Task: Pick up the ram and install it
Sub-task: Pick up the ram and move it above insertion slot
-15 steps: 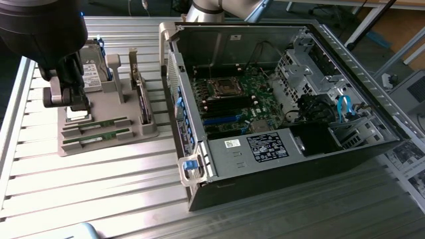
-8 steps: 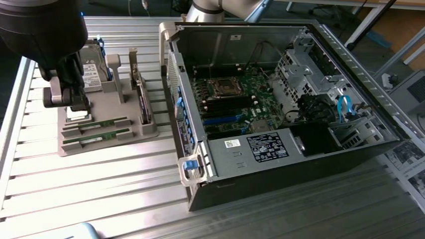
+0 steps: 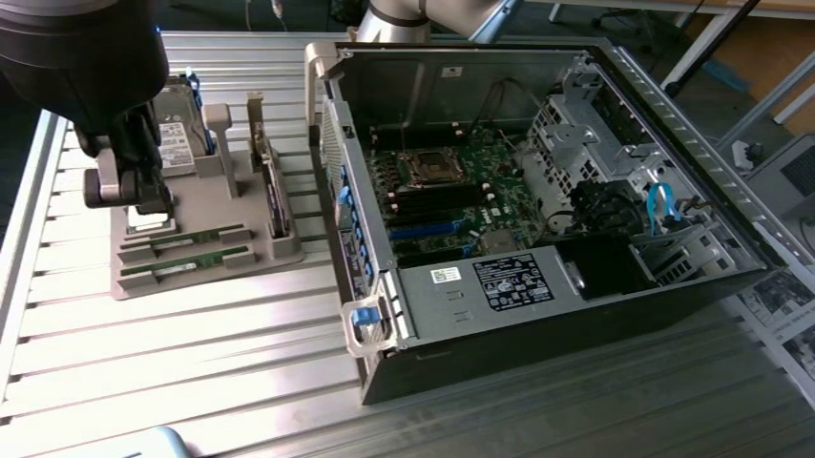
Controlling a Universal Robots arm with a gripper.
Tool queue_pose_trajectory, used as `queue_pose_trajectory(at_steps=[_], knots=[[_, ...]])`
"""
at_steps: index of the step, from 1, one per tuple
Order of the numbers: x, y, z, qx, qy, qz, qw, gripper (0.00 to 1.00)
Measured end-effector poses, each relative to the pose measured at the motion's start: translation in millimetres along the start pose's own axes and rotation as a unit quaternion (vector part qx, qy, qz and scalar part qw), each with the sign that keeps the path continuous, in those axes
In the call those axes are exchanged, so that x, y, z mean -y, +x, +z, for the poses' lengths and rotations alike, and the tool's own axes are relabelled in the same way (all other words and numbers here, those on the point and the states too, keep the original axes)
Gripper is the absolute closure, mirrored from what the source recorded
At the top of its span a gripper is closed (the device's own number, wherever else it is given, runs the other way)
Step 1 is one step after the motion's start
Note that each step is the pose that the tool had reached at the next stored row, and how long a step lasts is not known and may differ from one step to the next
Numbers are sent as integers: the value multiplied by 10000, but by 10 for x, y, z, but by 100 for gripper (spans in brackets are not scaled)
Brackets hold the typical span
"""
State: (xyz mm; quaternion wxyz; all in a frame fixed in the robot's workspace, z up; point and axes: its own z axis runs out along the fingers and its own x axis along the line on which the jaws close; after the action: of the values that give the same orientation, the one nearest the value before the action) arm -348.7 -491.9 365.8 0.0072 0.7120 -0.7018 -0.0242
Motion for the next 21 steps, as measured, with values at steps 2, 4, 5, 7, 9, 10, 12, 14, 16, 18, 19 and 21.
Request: queue_pose_trajectory(at_steps=[2,4,5,7,9,10,12,14,16,18,19,21], knots=[[0,0,0,0,0,0,10000,89],[0,0,0,0,0,0,10000,76],[0,0,0,0,0,0,10000,70],[0,0,0,0,0,0,10000,70],[0,0,0,0,0,0,10000,70],[0,0,0,0,0,0,10000,70],[0,0,2,-1,0,-1,10000,70],[1,-7,6,-1,1,-1,10000,70],[3,-16,10,-2,0,-1,10000,70],[5,-25,16,-2,0,0,10000,70],[6,-30,21,-2,0,-1,10000,70],[8,-39,31,-1,1,-1,10000,70]])
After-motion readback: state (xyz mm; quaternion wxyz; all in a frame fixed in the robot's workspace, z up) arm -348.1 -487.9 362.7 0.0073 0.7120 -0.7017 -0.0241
